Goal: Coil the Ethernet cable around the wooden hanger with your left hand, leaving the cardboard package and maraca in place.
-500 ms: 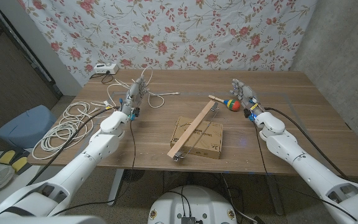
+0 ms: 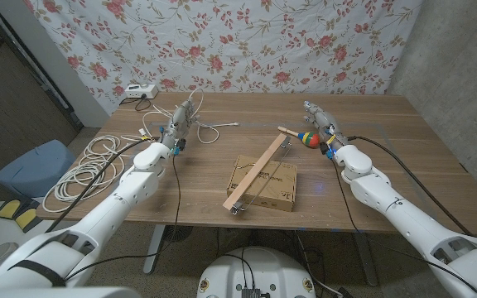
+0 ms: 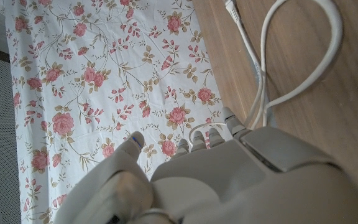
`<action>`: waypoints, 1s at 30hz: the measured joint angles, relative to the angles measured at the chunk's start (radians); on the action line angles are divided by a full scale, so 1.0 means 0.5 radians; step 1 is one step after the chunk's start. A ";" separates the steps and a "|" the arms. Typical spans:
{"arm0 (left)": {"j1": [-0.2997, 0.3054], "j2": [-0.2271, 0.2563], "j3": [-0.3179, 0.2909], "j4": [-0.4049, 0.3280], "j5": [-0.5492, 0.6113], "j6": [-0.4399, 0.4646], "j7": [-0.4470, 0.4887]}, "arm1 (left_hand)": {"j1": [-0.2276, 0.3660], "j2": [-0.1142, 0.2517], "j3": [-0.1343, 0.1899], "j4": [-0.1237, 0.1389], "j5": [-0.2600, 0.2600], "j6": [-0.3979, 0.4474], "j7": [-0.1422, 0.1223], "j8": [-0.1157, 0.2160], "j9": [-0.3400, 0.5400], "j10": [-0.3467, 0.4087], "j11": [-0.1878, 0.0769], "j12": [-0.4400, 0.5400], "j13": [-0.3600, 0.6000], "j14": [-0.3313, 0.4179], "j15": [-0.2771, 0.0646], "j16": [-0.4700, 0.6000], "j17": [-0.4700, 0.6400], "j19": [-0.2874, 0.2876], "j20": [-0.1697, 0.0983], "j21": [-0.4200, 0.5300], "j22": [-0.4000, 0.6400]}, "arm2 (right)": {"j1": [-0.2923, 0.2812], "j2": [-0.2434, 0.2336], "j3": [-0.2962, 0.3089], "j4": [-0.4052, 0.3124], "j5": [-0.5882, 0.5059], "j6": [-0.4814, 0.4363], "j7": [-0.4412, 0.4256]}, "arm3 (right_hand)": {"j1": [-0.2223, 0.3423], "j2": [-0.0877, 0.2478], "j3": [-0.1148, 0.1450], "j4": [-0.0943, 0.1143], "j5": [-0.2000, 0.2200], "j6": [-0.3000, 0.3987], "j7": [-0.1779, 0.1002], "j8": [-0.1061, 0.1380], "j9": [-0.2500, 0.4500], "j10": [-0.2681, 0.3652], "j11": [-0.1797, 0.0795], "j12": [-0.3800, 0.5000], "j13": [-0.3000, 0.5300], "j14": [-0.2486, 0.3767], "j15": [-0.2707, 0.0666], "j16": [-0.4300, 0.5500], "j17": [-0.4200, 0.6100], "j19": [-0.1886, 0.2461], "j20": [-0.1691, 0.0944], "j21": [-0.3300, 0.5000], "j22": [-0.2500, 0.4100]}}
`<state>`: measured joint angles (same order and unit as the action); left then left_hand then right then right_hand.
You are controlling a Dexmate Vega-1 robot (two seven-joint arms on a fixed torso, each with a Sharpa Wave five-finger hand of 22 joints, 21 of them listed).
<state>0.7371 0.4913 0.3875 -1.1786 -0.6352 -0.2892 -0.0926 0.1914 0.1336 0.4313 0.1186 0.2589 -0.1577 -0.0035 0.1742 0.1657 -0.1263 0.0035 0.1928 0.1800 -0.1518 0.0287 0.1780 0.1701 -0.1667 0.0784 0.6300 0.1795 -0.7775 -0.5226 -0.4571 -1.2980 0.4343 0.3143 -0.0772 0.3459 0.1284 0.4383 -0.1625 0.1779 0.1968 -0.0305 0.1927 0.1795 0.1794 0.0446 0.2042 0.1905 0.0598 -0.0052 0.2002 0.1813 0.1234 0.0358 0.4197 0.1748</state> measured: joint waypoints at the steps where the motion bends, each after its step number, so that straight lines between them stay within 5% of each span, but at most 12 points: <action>1: 0.000 0.000 0.000 0.000 0.004 -0.001 0.001 | 0.000 0.000 0.000 0.000 0.000 0.000 0.000 0.005 0.000 0.000 0.000 0.000 0.000 0.000 0.000 0.000 0.000 -0.001 0.001 0.000 0.000 | 0.004 -0.022 -0.010 -0.029 0.000 0.000 0.000 | 0.021 -0.001 0.004 -0.004 0.000 0.001 -0.001 0.000 0.000 0.014 0.000 0.000 0.000 0.006 -0.001 0.000 0.000 0.001 0.001 -0.004 0.000; 3: 0.000 0.000 0.000 0.000 0.007 -0.002 0.005 | 0.000 0.000 0.000 0.000 0.000 0.005 0.004 0.008 0.000 0.000 0.000 0.000 0.000 0.000 0.000 0.000 0.000 -0.007 0.007 0.000 0.000 | 0.006 -0.050 -0.022 -0.065 0.000 0.000 0.000 | 0.032 -0.010 0.008 -0.008 0.000 0.015 -0.001 0.000 0.000 0.021 -0.007 0.000 0.000 0.018 0.012 0.012 0.000 0.018 0.018 -0.004 0.000; 4: -0.009 -0.002 0.003 0.006 0.011 -0.002 0.013 | 0.000 0.000 0.000 0.000 0.000 0.008 0.008 0.008 0.000 0.000 0.000 0.000 0.000 0.000 0.000 0.000 0.000 -0.007 0.007 0.000 0.000 | 0.007 -0.073 -0.030 -0.097 -0.202 -0.038 -0.084 | 0.040 -0.010 0.010 -0.010 0.000 0.021 -0.007 0.000 0.000 0.021 -0.007 0.000 0.001 0.027 0.020 0.015 0.000 0.026 0.026 -0.004 0.000; 12: -0.009 -0.002 0.003 0.006 0.030 0.011 0.076 | 0.000 0.000 0.000 0.000 0.000 0.026 0.011 0.008 0.000 0.005 0.005 0.000 0.000 0.000 0.000 0.000 0.000 -0.007 0.007 0.000 0.000 | -0.007 -0.225 -0.071 -0.321 -0.202 -0.038 -0.084 | 0.073 -0.026 0.012 -0.012 0.000 0.050 -0.021 0.008 0.000 0.064 -0.022 0.015 0.006 0.094 0.025 0.031 0.000 0.072 0.108 -0.012 0.000; 13: 0.038 0.023 0.003 -0.112 0.035 0.019 0.089 | 0.000 0.000 0.000 0.000 0.000 0.026 0.011 0.008 0.000 0.011 0.011 0.011 0.000 0.000 0.000 0.000 0.000 -0.007 0.007 0.000 0.000 | -0.015 -0.257 -0.078 -0.369 -0.528 -0.203 -0.154 | 0.085 -0.014 0.012 -0.012 0.000 0.052 -0.020 0.008 0.000 0.066 -0.024 0.015 0.006 0.097 0.024 0.031 0.000 0.068 0.121 -0.012 0.000; 30: 0.176 0.097 -0.006 -0.397 0.063 0.127 0.240 | 0.000 0.000 0.000 0.000 0.010 0.098 0.032 0.029 0.009 0.043 0.043 0.022 0.000 0.032 0.032 0.016 0.000 0.011 0.025 -0.012 0.000 | -0.069 -0.544 -0.129 -0.787 -0.989 -0.459 -0.128 | 0.117 -0.035 0.015 -0.015 0.000 0.075 -0.025 0.008 0.000 0.085 -0.043 0.015 0.006 0.142 -0.001 0.031 0.006 0.081 0.134 -0.019 0.000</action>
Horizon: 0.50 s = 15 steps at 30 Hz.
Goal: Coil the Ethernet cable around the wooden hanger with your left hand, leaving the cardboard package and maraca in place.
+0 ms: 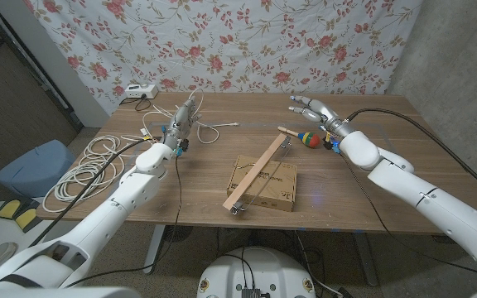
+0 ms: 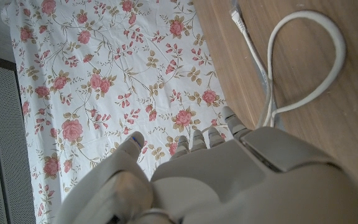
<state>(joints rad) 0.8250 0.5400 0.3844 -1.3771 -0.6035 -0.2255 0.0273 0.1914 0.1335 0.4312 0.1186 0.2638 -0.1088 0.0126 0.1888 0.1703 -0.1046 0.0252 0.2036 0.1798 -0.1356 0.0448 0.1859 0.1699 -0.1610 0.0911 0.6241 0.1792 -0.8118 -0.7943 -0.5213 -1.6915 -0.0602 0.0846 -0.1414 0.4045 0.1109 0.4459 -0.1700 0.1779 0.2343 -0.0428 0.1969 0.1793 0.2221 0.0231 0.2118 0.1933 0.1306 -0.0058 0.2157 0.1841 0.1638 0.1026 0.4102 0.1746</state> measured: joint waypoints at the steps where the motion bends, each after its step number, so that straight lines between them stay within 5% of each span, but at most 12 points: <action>1: 0.011 0.006 -0.001 -0.023 0.001 0.006 0.008 | 0.000 0.000 0.000 0.000 0.000 0.000 0.000 0.000 0.000 0.000 0.000 0.000 0.000 0.000 0.000 0.000 0.000 0.000 0.000 -0.001 0.000 | 0.000 -0.013 -0.003 -0.015 -0.022 -0.011 0.010 | 0.000 0.000 0.003 -0.003 0.000 0.000 0.000 0.000 0.000 0.000 0.000 0.000 0.000 0.003 -0.003 0.000 0.000 0.000 0.000 0.000 0.000; 11: 0.051 0.025 -0.002 -0.116 0.002 0.063 0.056 | 0.000 0.000 0.000 0.000 0.000 0.021 0.000 0.000 0.000 0.014 0.014 0.000 0.000 0.011 0.011 0.000 0.000 0.011 0.011 -0.002 0.000 | 0.005 -0.141 -0.034 -0.164 -0.212 -0.115 0.126 | 0.054 -0.021 0.017 -0.017 0.000 -0.030 -0.029 -0.011 0.000 -0.037 -0.037 -0.017 0.000 -0.016 -0.022 0.000 -0.005 0.011 0.011 -0.008 0.000; 15: 0.059 0.026 -0.001 -0.143 0.003 0.075 0.065 | 0.000 0.000 0.000 0.000 0.000 0.026 0.004 0.000 0.000 0.014 0.014 0.000 0.000 0.011 0.011 0.000 0.000 0.011 0.011 -0.002 0.000 | 0.021 -0.188 -0.052 -0.221 -0.301 -0.159 0.201 | 0.142 -0.011 0.067 -0.034 0.008 -0.077 -0.047 -0.013 0.010 -0.081 -0.057 -0.032 0.000 -0.037 -0.043 -0.022 0.000 0.010 0.010 -0.036 0.000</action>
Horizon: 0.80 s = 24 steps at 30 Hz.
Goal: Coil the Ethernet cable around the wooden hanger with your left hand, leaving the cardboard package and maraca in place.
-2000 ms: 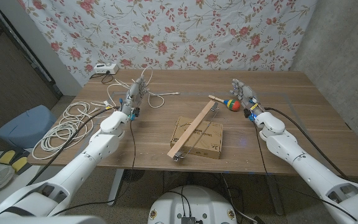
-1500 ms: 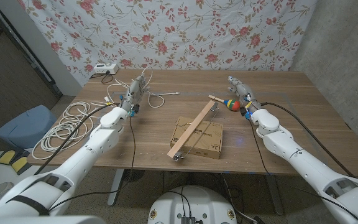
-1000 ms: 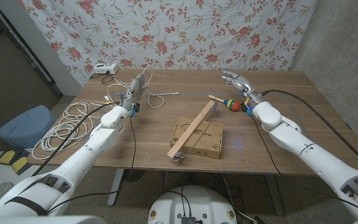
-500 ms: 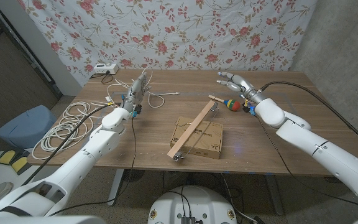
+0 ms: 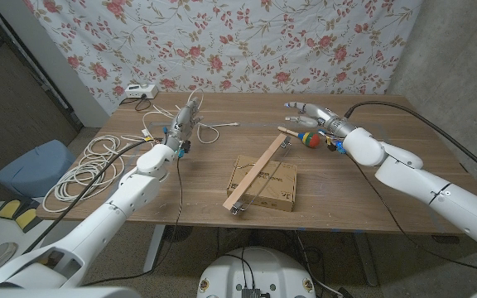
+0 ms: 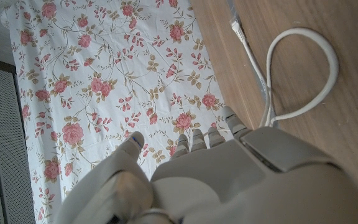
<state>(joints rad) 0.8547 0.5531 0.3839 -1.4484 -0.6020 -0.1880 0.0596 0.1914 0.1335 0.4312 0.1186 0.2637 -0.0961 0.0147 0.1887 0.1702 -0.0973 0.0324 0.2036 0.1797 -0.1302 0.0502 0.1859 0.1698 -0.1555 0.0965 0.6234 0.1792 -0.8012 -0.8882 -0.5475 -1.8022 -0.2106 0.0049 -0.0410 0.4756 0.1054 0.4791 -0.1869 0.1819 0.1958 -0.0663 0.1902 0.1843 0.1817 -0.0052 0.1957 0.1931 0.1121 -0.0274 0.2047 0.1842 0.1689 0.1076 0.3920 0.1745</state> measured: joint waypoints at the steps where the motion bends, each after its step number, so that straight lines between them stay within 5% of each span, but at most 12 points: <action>1: 0.001 0.000 0.001 -0.004 0.000 0.002 0.001 | 0.000 0.000 0.000 0.000 0.000 0.004 0.004 0.000 0.000 0.000 0.000 0.000 0.000 0.000 0.000 0.000 0.000 0.000 0.000 0.000 0.000 | 0.002 -0.005 -0.002 -0.006 -0.020 -0.012 0.020 | 0.012 -0.004 0.014 -0.001 0.000 -0.007 -0.007 -0.010 0.000 -0.007 -0.001 0.000 0.000 -0.005 -0.005 -0.003 0.000 -0.004 -0.004 -0.002 0.000; 15: -0.018 -0.014 0.015 0.005 0.003 0.018 0.002 | -0.008 -0.008 -0.009 0.009 0.000 0.017 -0.004 0.000 0.000 0.008 -0.008 0.000 0.000 0.007 -0.007 0.000 0.000 0.007 -0.007 0.000 0.000 | 0.112 -0.094 -0.118 -0.150 -0.259 -0.116 0.208 | 0.055 -0.056 0.027 0.006 0.000 -0.103 -0.053 -0.026 0.000 -0.065 -0.014 -0.015 0.010 -0.033 -0.017 -0.011 0.008 -0.015 -0.001 -0.030 0.000; 16: -0.018 -0.015 0.015 0.006 0.003 0.018 0.001 | -0.008 -0.008 -0.009 0.009 0.000 0.017 -0.004 0.000 0.000 0.007 -0.008 0.000 0.000 0.007 -0.007 0.000 0.000 0.007 -0.007 0.000 0.000 | 0.123 -0.097 -0.128 -0.159 -0.400 -0.164 0.355 | 0.055 -0.056 0.027 0.006 0.000 -0.109 -0.048 -0.026 0.000 -0.076 -0.011 -0.015 0.010 -0.033 -0.017 -0.011 0.009 -0.022 -0.007 -0.034 0.000; 24: -0.043 -0.029 0.022 0.042 0.000 0.018 -0.017 | -0.008 -0.008 -0.014 0.014 0.000 0.017 -0.004 0.000 0.000 0.007 -0.008 0.000 0.000 0.007 -0.007 0.000 0.000 0.014 0.000 -0.012 0.000 | 0.199 -0.106 -0.206 -0.202 -0.587 -0.180 0.531 | 0.070 -0.071 0.042 0.021 0.000 -0.175 -0.075 -0.034 0.000 -0.129 -0.029 -0.022 0.010 -0.062 -0.023 -0.018 0.009 -0.025 -0.010 -0.045 0.010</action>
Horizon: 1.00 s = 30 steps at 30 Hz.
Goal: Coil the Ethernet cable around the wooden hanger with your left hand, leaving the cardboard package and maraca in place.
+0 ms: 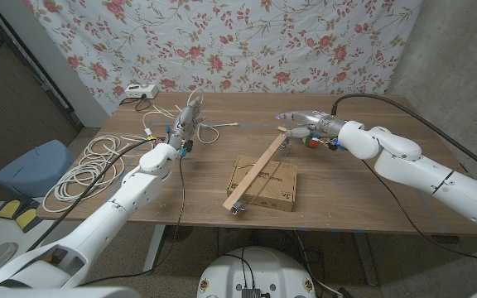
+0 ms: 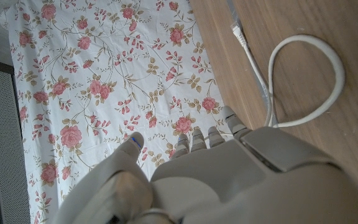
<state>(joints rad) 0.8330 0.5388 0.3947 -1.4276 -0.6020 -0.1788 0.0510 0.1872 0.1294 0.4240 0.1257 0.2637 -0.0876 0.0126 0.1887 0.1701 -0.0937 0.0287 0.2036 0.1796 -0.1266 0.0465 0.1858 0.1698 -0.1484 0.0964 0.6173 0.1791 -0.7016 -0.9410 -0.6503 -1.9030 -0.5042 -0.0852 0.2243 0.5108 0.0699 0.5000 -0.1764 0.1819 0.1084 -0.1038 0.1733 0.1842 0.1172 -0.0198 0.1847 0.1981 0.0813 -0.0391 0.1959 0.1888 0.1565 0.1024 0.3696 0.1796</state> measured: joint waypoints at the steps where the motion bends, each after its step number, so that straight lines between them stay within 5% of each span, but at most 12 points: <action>1: -0.004 -0.002 0.001 0.006 0.000 0.000 -0.002 | 0.000 0.000 -0.003 0.003 0.000 0.000 0.000 0.000 0.000 0.000 0.000 0.000 0.000 0.000 0.000 0.000 0.000 0.000 0.000 0.000 0.000 | 0.010 0.000 -0.010 -0.002 -0.028 0.000 0.027 | 0.000 0.000 0.000 0.000 0.000 -0.008 -0.007 0.000 0.000 -0.006 -0.006 0.000 0.000 -0.011 0.004 0.000 0.003 0.000 0.000 -0.004 0.000; 30: -0.075 -0.072 0.022 0.160 -0.029 -0.051 -0.076 | -0.016 -0.016 -0.019 0.002 0.013 0.025 -0.004 0.000 0.000 0.000 0.000 0.000 0.000 0.000 0.000 0.000 0.000 0.000 0.000 -0.015 0.000 | 0.171 0.026 -0.163 -0.134 -0.650 0.154 0.589 | -0.019 -0.103 0.029 0.019 -0.009 -0.333 -0.133 -0.008 0.009 -0.236 -0.035 -0.008 0.009 -0.185 0.011 -0.007 0.037 -0.100 -0.022 -0.090 0.000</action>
<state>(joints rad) 0.7957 0.5030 0.4056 -1.3475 -0.6163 -0.2045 0.0128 0.1791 0.1213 0.4143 0.1269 0.2700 -0.0750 0.0107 0.1886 0.1699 -0.0937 0.0287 0.2035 0.1796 -0.1266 0.0465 0.1858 0.1698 -0.1485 0.0963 0.6099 0.1790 -0.6160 -0.9279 -0.7320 -1.9701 -0.8292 -0.0081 0.5190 0.5014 0.0186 0.5145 -0.1670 0.1772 -0.0580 -0.1700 0.1693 0.1888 -0.0010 -0.0372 0.1809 0.2028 -0.0113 -0.0335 0.1922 0.2074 0.1065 0.0916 0.3248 0.1794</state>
